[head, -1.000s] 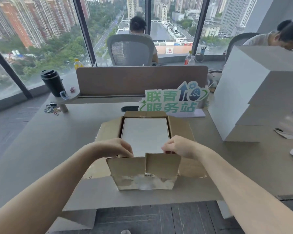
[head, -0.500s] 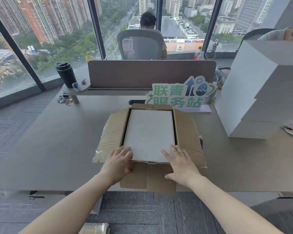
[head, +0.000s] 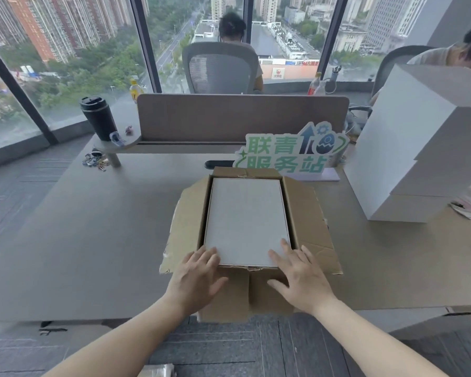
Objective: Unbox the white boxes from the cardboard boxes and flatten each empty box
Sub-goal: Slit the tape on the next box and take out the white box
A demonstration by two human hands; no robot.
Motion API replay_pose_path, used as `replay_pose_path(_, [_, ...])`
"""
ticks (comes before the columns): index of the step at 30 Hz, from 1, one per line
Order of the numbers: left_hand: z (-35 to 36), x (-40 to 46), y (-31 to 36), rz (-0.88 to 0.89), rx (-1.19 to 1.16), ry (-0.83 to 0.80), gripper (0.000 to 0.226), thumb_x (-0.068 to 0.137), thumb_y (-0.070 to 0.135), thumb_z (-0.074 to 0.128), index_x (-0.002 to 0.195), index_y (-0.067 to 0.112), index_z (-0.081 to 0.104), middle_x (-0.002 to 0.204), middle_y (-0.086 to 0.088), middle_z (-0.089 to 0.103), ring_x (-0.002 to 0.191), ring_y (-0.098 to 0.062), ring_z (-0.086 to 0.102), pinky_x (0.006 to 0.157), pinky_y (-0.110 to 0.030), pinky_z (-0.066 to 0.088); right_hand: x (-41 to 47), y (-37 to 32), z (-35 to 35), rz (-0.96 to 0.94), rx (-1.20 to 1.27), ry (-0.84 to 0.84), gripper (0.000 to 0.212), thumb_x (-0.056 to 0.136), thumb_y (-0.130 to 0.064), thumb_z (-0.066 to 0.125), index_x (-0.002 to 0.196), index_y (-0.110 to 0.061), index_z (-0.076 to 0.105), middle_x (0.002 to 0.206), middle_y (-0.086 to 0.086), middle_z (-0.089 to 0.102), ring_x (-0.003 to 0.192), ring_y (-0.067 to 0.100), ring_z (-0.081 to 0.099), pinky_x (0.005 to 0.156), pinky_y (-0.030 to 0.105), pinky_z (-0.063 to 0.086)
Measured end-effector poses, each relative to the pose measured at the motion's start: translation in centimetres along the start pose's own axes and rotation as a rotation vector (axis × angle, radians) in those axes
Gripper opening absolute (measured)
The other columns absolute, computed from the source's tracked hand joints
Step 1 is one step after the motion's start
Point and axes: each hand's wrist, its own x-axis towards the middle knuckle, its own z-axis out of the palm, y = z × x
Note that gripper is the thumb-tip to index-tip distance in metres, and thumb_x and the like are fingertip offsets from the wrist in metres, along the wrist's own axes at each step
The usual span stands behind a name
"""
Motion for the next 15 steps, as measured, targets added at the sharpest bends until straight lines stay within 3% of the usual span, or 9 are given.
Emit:
replay_pose_path(2, [-1.4,1.4,0.1,-0.119,-0.134,0.006,0.034,0.091,0.047,0.058,0.107,0.018,0.058,0.111,0.003,0.064,0.103,-0.019,0.061,0.084,-0.034,0.050,1.1,-0.4,-1.2,0.082,0.094,0.029,0.072,0.091,-0.062,0.036,0.145,-0.017,0.047,0.151,0.008,0.046,0.134,0.021,0.049,0.119,0.035,0.016])
replay_pose_path(4, [-2.5,4.0,-0.1,-0.254,-0.271,-0.013,0.038,0.097,0.041,0.049,0.124,0.015,0.054,0.127,0.000,0.058,0.115,-0.021,0.054,0.091,-0.035,0.045,3.0,-1.2,-2.6,0.186,0.180,0.040,0.066,0.095,-0.055,0.032,0.145,-0.013,0.044,0.148,0.003,0.048,0.137,0.021,0.044,0.118,0.035,0.019])
replay_pose_path(7, [-3.7,8.5,-0.5,-0.359,-0.325,-0.155,0.046,0.100,0.034,0.043,0.137,0.007,0.045,0.141,-0.009,0.048,0.128,-0.028,0.046,0.101,-0.037,0.040,6.5,-2.2,-5.1,0.379,0.268,0.011,0.029,0.097,-0.038,0.037,0.109,-0.015,0.051,0.106,0.002,0.059,0.110,0.031,0.058,0.090,0.039,0.032])
replay_pose_path(9, [-4.1,10.9,-0.8,-0.419,-0.335,-0.232,0.044,0.100,0.030,0.042,0.134,0.003,0.045,0.136,-0.015,0.051,0.124,-0.032,0.048,0.097,-0.038,0.042,8.6,-2.2,-6.4,0.499,0.303,-0.101,0.017,0.095,-0.028,0.038,0.101,-0.017,0.049,0.101,0.005,0.059,0.105,0.030,0.058,0.086,0.038,0.031])
replay_pose_path(11, [-4.2,12.5,-1.0,-0.488,-0.350,-0.293,0.034,0.097,0.025,0.042,0.122,0.003,0.050,0.123,-0.016,0.059,0.111,-0.034,0.056,0.084,-0.035,0.046,10.3,-1.7,-7.2,0.586,0.394,-0.193,0.013,0.092,-0.020,0.041,0.097,-0.016,0.053,0.103,0.007,0.063,0.102,0.030,0.058,0.086,0.036,0.040])
replay_pose_path(13, [-4.3,13.8,-0.8,-0.551,-0.376,-0.330,0.022,0.092,0.022,0.043,0.102,0.005,0.052,0.110,-0.016,0.063,0.100,-0.035,0.058,0.073,-0.032,0.043,11.7,-1.4,-8.3,0.657,0.466,-0.254,0.014,0.090,-0.012,0.044,0.077,-0.012,0.049,0.083,0.006,0.058,0.082,0.029,0.055,0.064,0.030,0.040])
replay_pose_path(15, [-4.2,14.7,-0.3,-0.596,-0.387,-0.359,0.018,0.087,0.021,0.043,0.095,0.007,0.052,0.108,-0.016,0.063,0.100,-0.036,0.057,0.072,-0.032,0.042,13.0,-1.2,-8.8,0.701,0.449,-0.318,0.023,0.089,-0.009,0.045,0.067,-0.012,0.041,0.071,0.005,0.046,0.064,0.024,0.043,0.050,0.029,0.027])
